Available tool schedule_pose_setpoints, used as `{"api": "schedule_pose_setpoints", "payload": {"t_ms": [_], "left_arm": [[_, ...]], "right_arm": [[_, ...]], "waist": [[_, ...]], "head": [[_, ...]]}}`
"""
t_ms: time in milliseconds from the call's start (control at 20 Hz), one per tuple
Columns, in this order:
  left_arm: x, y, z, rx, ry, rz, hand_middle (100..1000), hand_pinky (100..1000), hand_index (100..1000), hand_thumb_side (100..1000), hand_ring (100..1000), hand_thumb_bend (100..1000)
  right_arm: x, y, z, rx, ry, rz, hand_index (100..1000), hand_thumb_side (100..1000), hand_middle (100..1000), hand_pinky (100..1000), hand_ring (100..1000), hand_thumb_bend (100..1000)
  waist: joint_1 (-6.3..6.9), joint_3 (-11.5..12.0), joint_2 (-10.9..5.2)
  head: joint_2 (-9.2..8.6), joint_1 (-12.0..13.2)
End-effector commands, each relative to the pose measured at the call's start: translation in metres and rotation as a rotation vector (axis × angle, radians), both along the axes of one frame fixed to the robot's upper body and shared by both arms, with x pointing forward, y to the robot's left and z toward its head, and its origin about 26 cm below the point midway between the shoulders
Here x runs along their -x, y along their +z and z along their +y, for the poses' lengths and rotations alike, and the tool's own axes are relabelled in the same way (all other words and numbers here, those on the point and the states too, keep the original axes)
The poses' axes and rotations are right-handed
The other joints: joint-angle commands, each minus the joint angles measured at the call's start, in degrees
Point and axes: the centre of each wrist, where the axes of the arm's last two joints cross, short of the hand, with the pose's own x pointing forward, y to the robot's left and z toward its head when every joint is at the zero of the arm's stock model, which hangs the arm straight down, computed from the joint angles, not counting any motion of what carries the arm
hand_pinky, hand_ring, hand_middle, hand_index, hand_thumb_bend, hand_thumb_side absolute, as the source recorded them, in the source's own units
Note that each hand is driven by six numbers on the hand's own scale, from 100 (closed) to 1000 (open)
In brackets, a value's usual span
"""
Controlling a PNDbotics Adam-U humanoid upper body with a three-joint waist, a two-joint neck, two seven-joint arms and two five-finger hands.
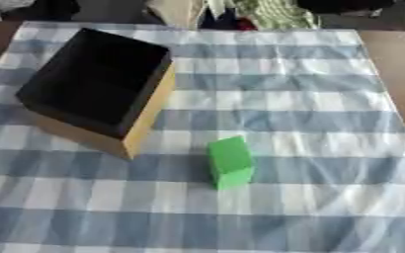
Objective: Pick up objects on the table and place them in the box.
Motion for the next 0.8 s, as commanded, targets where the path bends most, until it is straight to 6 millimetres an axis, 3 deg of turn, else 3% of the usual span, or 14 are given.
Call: {"api": "schedule_pose_setpoints", "payload": {"t_ms": [50, 250, 650, 800], "left_arm": [[0.002, 0.007, 0.003, -0.036, 0.004, -0.02, 582, 596, 710, 360, 735, 350], [0.002, 0.007, 0.004, -0.037, 0.004, -0.02, 581, 596, 710, 359, 735, 351], [0.002, 0.007, 0.004, -0.041, 0.004, -0.018, 581, 596, 710, 358, 735, 349], [0.002, 0.007, 0.004, -0.043, 0.004, -0.018, 581, 596, 710, 357, 735, 349]], "right_arm": [[0.009, 0.014, 0.003, 0.125, -0.007, 0.055, 873, 100, 843, 916, 894, 123], [0.012, 0.019, 0.009, 0.235, 0.011, 0.135, 911, 100, 865, 929, 930, 325], [0.011, 0.015, 0.008, 0.361, 0.027, 0.24, 937, 100, 879, 941, 953, 373], [0.009, 0.01, 0.007, 0.376, 0.032, 0.272, 950, 146, 880, 948, 962, 388]], "waist": [[0.03, 0.1, -1.28], [0.09, 0.2, -1.36], [-0.07, -0.1, -1.38], [-0.16, -0.1, -1.38]], "head": [[0.29, 0.0], [0.25, 0.1], [0.36, 0.2], [0.4, 0.3]]}}
